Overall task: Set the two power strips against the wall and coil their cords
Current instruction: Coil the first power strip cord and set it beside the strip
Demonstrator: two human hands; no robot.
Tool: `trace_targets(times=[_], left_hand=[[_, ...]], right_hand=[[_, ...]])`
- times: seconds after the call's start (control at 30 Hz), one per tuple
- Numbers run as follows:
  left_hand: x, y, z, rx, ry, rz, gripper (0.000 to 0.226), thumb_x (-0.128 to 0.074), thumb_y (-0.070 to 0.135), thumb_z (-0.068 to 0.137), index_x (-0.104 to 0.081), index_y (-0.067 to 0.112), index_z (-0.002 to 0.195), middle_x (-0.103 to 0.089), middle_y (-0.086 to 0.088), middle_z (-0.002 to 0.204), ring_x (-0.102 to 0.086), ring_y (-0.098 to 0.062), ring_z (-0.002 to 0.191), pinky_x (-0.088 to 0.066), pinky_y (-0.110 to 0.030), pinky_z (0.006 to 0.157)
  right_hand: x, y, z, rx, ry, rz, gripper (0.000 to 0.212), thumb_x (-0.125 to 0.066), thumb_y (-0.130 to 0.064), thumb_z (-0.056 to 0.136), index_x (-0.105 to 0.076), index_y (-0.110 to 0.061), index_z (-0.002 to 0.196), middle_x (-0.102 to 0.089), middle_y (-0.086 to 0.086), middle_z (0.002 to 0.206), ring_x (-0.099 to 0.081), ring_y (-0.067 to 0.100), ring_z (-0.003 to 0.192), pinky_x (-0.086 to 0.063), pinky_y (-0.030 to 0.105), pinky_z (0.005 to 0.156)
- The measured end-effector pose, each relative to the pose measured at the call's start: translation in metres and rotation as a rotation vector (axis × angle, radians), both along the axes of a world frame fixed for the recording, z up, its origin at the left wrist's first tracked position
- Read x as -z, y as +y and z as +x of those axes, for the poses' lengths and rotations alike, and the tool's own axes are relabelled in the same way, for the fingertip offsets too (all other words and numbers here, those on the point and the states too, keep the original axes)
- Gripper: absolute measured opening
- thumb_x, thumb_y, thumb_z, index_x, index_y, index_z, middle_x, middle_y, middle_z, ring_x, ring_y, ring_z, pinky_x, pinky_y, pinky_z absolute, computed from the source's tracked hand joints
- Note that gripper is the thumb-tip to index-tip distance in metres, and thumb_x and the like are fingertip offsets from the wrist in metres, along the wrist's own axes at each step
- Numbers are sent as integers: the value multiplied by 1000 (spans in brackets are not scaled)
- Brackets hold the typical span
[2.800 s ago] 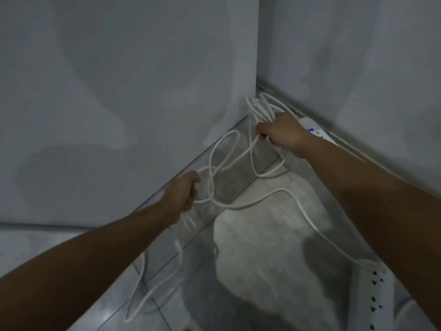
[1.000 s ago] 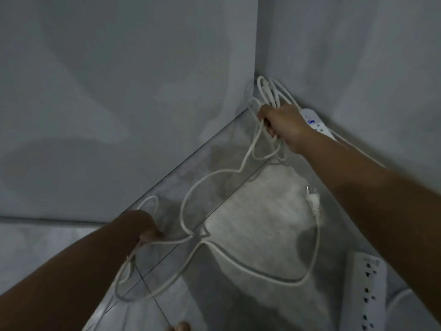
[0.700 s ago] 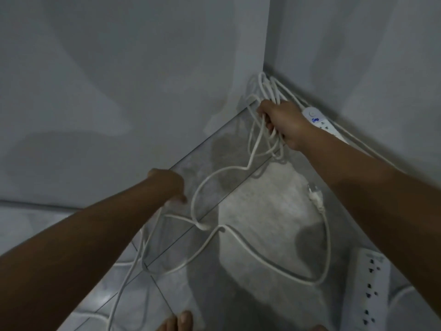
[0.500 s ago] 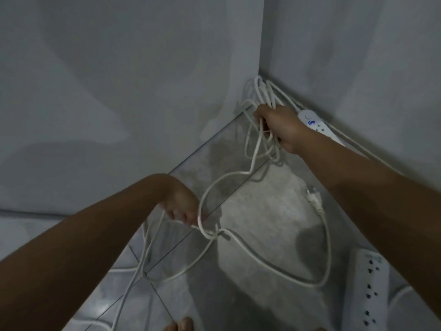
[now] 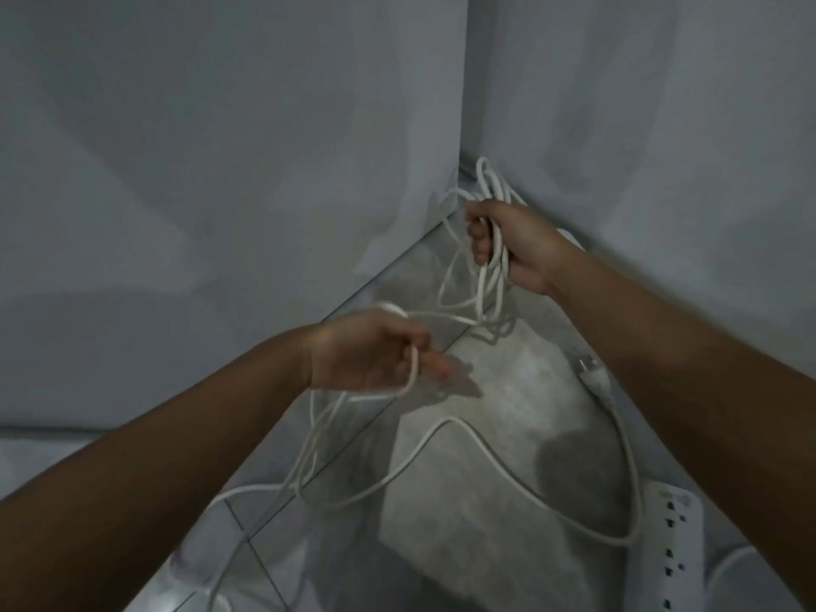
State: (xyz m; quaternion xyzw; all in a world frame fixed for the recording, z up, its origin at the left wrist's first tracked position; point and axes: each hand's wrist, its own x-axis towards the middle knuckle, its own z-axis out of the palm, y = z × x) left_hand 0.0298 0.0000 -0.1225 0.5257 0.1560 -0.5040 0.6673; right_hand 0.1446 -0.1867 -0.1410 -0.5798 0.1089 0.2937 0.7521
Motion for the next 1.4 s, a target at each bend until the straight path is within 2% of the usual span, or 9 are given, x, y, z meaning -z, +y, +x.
trace_targets(times=[0.17, 0.33, 0.57, 0.73, 0.9, 1.07, 1.17, 1.33, 1.4], left_hand=[[-2, -3, 51, -573, -174, 422, 35, -37, 20, 100, -46, 11, 67, -42, -3, 39, -45, -15, 34, -42, -21, 46], [-36, -25, 84, -668, -68, 386, 32, -30, 17, 99, -47, 9, 74, -49, -12, 75, -50, -25, 68, -47, -39, 64], [-53, -39, 96, -497, -78, 333, 28, -30, 9, 99, -51, 6, 81, -61, -17, 86, -61, -29, 80, -51, -46, 75], [-38, -28, 92, -281, -180, 409, 26, -41, 17, 97, -61, 17, 81, -67, -3, 88, -57, -22, 104, -33, -42, 107], [-50, -29, 98, -488, -4, 164, 25, -34, 8, 99, -54, 4, 85, -61, -24, 105, -62, -37, 95, -51, -49, 76], [-45, -14, 93, -394, -202, 274, 27, -37, 18, 98, -62, 13, 89, -72, -9, 92, -70, -21, 84, -51, -33, 83], [-10, -9, 76, -572, -337, 367, 18, -44, 18, 96, -57, 13, 84, -70, -5, 72, -70, -15, 59, -54, -24, 64], [63, 27, 20, 671, -766, 1085, 48, -67, 51, 78, -57, 17, 110, -53, 3, 101, -55, -17, 98, -46, -34, 87], [69, 34, 6, 619, -850, 1105, 31, -59, 37, 90, -58, 11, 106, -58, -4, 97, -60, -24, 99, -44, -31, 80]], right_hand=[[2, 3, -9, -145, -16, -7, 23, -51, -26, 96, -54, -13, 77, -32, -7, 43, -26, 7, 33, -25, 19, 36], [2, 22, -26, -258, -170, -157, 11, -66, -15, 86, -67, -5, 88, -65, 3, 61, -33, 10, 38, -29, 21, 41], [-6, 10, -21, -294, -219, -264, 10, -70, -3, 78, -65, -12, 79, -55, -2, 53, -41, 11, 46, -36, 22, 42], [-6, 3, -20, -327, -203, -266, 8, -73, -14, 77, -66, -11, 80, -55, -3, 54, -41, 10, 47, -36, 23, 44], [-4, 9, -26, -473, -272, -308, 12, -76, -13, 77, -65, -14, 72, -61, -8, 52, -41, 7, 43, -35, 21, 42], [-4, 13, -20, -312, -200, -293, 11, -64, -11, 82, -63, -12, 72, -58, -1, 50, -50, 12, 45, -42, 23, 48], [2, 9, -13, -208, -70, -63, 13, -59, -6, 87, -59, -9, 74, -53, 4, 49, -51, 16, 46, -49, 29, 60], [6, -1, -10, -160, -23, -17, 22, -54, -12, 93, -52, -13, 72, -43, 0, 46, -42, 13, 41, -47, 24, 47], [5, 0, -11, -134, -75, -116, 21, -55, -12, 92, -51, -16, 71, -38, -4, 43, -35, 10, 36, -40, 21, 43]])
